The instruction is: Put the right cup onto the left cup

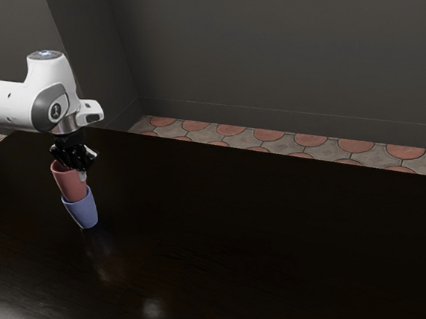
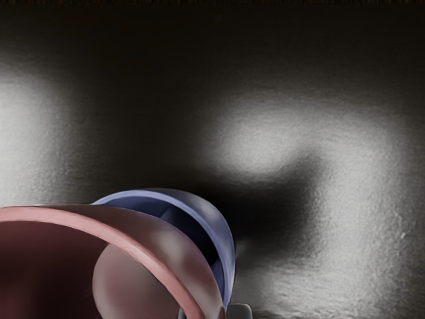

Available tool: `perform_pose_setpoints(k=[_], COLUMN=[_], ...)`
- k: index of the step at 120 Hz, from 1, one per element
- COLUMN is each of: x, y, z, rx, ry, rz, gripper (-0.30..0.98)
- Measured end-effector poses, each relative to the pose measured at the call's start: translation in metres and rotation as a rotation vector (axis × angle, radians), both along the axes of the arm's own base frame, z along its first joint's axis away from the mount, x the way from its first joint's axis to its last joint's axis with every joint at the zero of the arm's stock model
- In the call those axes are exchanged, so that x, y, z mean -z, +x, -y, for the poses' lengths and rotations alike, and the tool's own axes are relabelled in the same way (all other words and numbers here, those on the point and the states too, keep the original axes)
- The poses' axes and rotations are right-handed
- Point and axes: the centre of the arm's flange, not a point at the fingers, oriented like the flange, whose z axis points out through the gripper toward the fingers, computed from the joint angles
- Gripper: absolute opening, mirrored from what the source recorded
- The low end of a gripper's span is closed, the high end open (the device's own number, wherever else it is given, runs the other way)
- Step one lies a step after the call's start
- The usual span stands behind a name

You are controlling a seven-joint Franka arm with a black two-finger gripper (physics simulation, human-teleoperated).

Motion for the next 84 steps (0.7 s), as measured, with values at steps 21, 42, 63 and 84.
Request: perform_pose_setpoints(k=[21, 42, 63, 84], x=[0.006, 0.012, 0.012, 0.009], y=[0.002, 0.004, 0.004, 0.004], z=[-0.001, -0.001, 0.0, 0.0], rx=[0.001, 0.004, 0.009, 0.014], ry=[0.001, -0.001, -0.005, -0.006], rz=[-0.001, -0.002, 0.002, 0.006], gripper=[-0.1, -0.06, 0.21, 0.48])
